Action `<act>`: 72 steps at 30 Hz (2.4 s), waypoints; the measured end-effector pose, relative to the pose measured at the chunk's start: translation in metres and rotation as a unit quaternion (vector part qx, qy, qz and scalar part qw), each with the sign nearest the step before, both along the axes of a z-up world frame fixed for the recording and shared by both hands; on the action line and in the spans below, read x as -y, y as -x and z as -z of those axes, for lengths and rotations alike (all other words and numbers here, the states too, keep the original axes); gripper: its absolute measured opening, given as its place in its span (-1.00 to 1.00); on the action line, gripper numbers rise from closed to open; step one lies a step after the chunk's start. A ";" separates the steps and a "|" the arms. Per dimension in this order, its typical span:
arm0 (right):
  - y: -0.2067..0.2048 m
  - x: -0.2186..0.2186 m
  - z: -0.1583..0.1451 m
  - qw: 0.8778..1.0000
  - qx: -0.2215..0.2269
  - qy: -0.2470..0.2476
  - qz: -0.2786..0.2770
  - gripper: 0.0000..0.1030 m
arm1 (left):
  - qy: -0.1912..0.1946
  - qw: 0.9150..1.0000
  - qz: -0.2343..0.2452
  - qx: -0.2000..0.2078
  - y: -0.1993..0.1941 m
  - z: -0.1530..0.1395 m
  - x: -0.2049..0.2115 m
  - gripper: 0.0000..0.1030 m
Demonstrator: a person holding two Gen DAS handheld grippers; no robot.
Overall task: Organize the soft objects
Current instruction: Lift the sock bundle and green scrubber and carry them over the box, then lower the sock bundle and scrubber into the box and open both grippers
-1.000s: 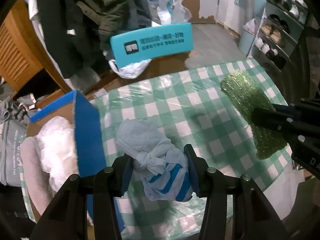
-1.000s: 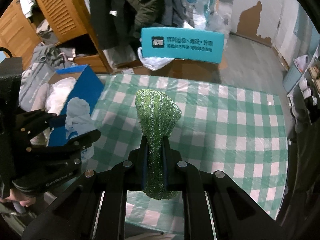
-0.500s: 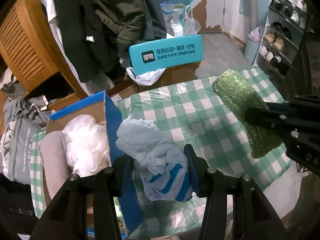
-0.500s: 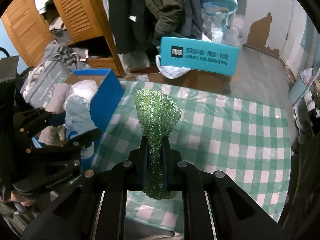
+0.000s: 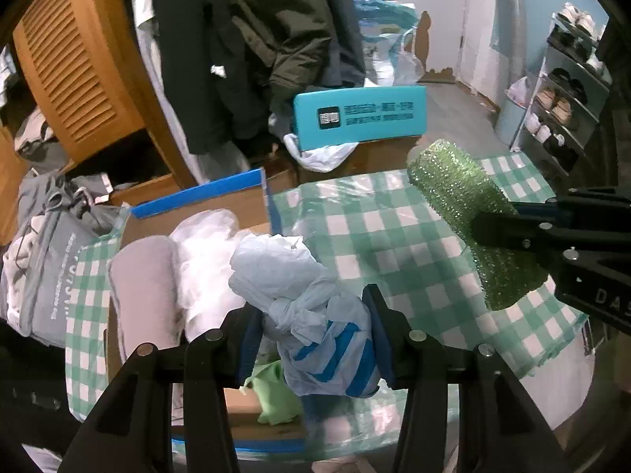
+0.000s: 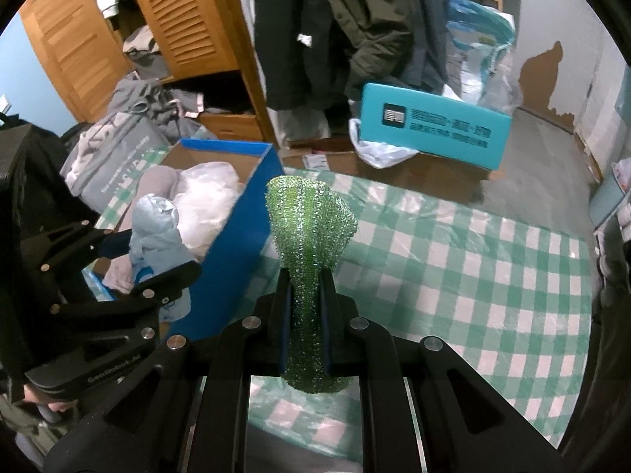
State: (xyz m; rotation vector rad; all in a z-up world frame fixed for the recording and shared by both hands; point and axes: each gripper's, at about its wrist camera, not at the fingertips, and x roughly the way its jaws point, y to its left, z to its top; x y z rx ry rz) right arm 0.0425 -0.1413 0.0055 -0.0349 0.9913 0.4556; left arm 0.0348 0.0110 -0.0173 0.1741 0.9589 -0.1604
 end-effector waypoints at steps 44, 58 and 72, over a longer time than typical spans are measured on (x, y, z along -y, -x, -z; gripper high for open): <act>-0.040 -0.174 0.059 0.993 -0.075 -0.006 -0.095 -0.80 | 0.085 0.989 -0.106 -0.063 -0.002 0.065 -0.142 0.01; -0.045 -0.156 0.054 0.994 -0.077 -0.024 -0.076 -0.15 | 0.079 0.990 -0.095 -0.068 0.003 0.061 -0.134 0.54; -0.037 -0.121 0.031 0.997 -0.049 -0.021 -0.053 0.00 | 0.099 0.988 -0.105 -0.045 0.010 0.024 -0.138 0.57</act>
